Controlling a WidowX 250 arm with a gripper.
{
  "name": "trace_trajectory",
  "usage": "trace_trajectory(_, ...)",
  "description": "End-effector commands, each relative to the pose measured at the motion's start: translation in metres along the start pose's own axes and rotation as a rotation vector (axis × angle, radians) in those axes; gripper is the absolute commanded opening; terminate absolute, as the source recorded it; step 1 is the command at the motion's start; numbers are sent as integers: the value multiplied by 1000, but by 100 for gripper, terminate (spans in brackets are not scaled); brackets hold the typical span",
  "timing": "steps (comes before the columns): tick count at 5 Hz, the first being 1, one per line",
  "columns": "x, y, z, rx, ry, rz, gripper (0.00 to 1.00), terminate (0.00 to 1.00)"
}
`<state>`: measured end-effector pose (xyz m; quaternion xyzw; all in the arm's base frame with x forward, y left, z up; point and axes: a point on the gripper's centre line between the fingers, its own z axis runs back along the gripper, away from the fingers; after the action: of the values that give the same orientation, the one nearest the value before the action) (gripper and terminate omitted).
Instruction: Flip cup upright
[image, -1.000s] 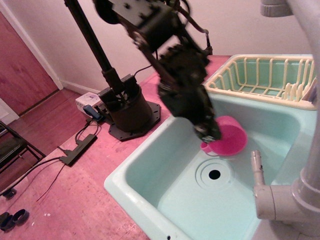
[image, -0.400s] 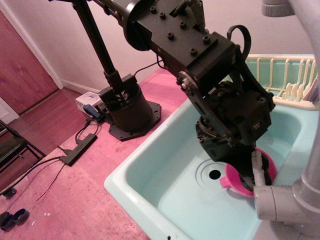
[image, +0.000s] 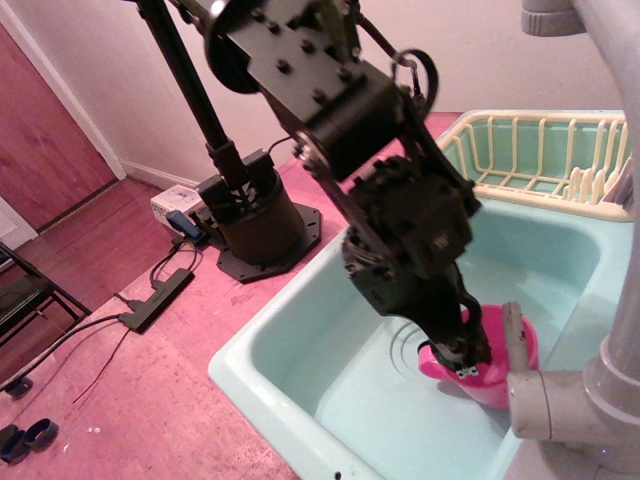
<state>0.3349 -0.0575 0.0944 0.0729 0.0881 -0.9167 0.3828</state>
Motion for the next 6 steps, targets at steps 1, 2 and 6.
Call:
trace_trajectory(1, -20, 9, 72, 149, 125, 203, 100, 0)
trace_trajectory(2, -42, 11, 110, 165, 193, 218, 100, 0)
trace_trajectory(6, -53, 3, 147, 143, 237, 207, 100, 0)
